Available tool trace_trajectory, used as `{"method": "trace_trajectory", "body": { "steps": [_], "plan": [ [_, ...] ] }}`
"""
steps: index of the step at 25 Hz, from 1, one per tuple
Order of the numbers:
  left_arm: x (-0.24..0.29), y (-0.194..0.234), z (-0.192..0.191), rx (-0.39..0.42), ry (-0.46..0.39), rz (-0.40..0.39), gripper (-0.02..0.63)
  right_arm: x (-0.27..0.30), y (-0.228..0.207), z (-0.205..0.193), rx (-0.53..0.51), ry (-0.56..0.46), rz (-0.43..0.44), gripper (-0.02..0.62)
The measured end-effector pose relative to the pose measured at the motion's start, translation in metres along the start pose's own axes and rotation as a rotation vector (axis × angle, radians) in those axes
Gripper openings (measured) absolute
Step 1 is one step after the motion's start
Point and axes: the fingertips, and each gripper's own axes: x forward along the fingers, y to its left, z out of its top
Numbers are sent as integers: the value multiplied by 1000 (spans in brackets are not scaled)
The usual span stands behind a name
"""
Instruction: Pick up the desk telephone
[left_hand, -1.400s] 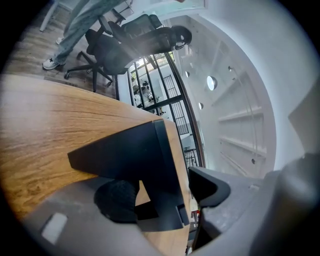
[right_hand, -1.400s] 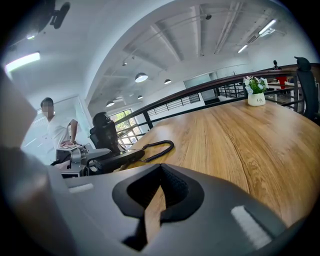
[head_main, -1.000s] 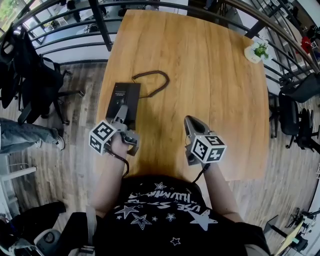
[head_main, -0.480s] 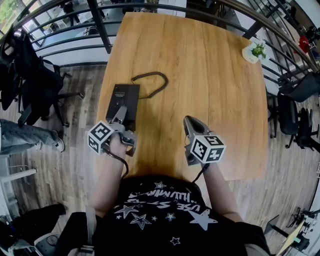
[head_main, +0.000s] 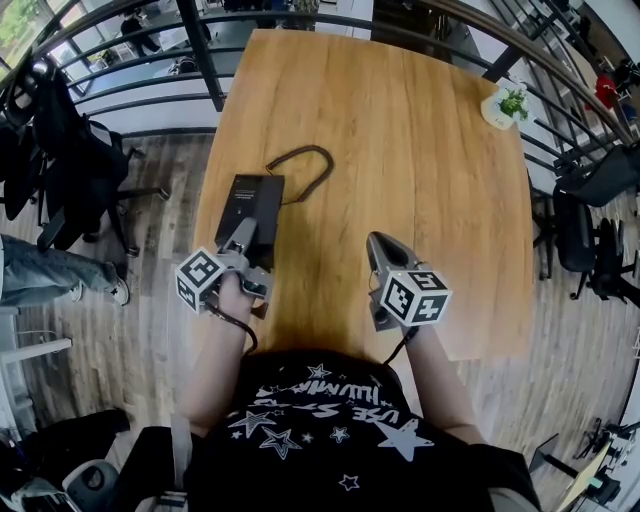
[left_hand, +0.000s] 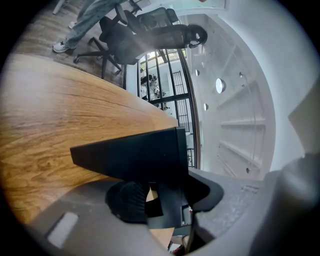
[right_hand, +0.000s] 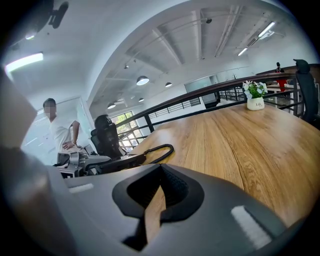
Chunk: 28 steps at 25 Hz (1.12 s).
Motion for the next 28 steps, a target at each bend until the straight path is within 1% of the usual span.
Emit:
{"method": "trace_trajectory", "body": {
  "steps": [7,13,17,21,25,28],
  "plan": [
    [-17,-11,-14,4,21,-60,193,-11,4,5,-4,-13,22,3],
    [-37,-25,-22,53,16,-99,193,-18,13,7,0,-20,74,3],
    [-52,-30,-35,57,-2,-120,193,-29,16,7,-19,-23,112,3],
    [-67,-30,-50,62,-14,-139,193,-38,12,3,-39,-31,131,2],
    [-86,-34,-59,65,-50,-156,193,-45,16,5,-51,-37,171,3],
    [-98,-36,-68,81,-65,-170,193,-54,16,2,-57,-34,194,3]
  ]
}}
